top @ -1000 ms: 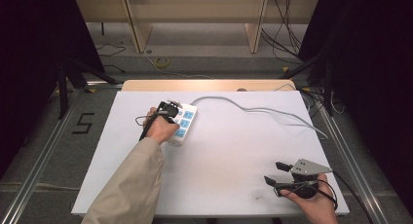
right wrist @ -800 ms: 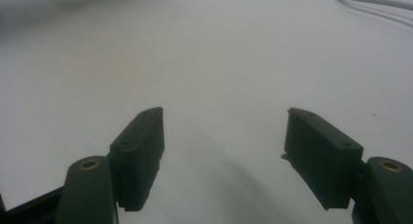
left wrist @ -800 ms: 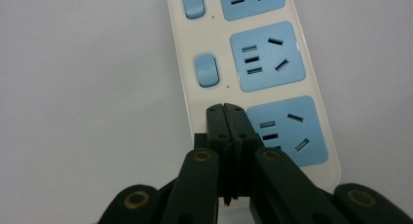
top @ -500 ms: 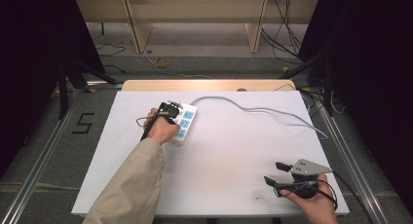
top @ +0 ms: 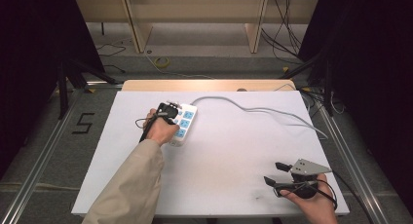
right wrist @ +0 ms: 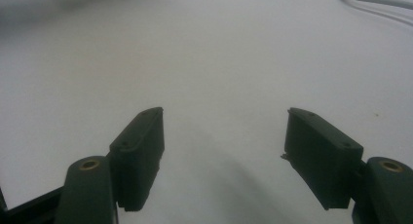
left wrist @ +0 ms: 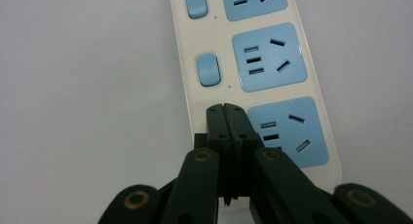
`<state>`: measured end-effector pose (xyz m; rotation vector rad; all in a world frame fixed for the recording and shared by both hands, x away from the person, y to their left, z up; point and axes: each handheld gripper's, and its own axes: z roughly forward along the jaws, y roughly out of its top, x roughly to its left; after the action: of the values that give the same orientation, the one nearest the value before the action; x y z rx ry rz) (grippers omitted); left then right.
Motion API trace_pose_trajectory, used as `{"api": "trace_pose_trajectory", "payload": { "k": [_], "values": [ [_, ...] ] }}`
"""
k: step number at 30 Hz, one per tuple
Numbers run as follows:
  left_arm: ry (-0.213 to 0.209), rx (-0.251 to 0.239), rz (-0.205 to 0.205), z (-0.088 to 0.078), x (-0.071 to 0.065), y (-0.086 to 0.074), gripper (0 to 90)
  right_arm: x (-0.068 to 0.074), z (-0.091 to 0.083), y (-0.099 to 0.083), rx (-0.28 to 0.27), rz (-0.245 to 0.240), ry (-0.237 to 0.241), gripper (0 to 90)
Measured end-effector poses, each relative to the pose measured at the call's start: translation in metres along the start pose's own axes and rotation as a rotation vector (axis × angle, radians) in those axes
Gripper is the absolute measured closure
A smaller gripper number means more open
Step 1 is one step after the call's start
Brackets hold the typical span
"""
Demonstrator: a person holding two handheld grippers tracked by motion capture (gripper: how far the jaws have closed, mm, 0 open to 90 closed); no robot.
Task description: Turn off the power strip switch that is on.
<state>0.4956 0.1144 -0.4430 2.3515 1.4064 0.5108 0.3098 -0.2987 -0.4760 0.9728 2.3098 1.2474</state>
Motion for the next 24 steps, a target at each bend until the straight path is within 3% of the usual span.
{"api": "trace_pose_trajectory", "payload": {
  "k": [14, 21, 24],
  "values": [
    [-0.024, -0.040, -0.014, -0.007, 0.009, -0.009, 89.6, 0.000, 0.000, 0.000, -0.005, 0.002, -0.001, 31.6],
    [-0.028, -0.099, -0.029, -0.026, 0.016, -0.014, 89.1, -0.001, 0.000, 0.000, -0.002, 0.003, -0.003, 31.6],
    [-0.026, -0.115, -0.022, -0.031, 0.016, -0.017, 82.7, 0.000, 0.000, 0.000, -0.002, 0.003, -0.004, 31.6]
  ]
}}
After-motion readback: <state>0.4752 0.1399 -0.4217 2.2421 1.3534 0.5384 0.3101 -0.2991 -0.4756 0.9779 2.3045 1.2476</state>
